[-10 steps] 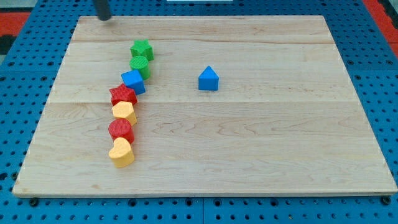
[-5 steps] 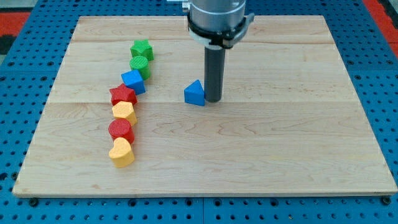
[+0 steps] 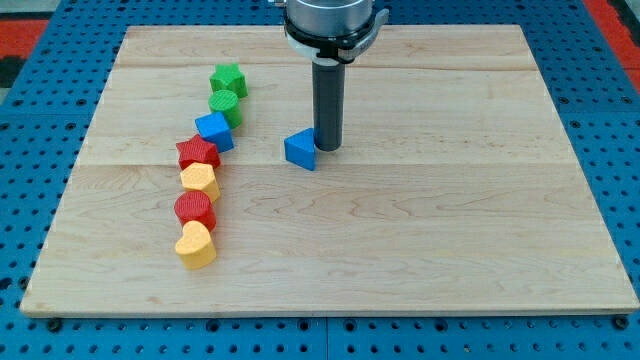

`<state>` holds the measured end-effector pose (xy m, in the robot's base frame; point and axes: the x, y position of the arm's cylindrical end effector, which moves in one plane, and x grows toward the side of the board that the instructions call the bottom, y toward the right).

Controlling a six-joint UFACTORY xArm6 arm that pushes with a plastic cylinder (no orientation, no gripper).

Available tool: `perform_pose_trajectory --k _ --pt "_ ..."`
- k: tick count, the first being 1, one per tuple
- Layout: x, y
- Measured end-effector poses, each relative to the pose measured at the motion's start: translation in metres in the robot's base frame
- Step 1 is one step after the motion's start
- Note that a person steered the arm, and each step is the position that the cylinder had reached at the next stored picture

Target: Push the blue triangle towards the red star

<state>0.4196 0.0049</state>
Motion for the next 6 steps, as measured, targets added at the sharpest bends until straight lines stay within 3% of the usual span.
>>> perform_pose_trajectory --k 2,6 --pt "0.028 -0.044" --pt "0.001 -0.052"
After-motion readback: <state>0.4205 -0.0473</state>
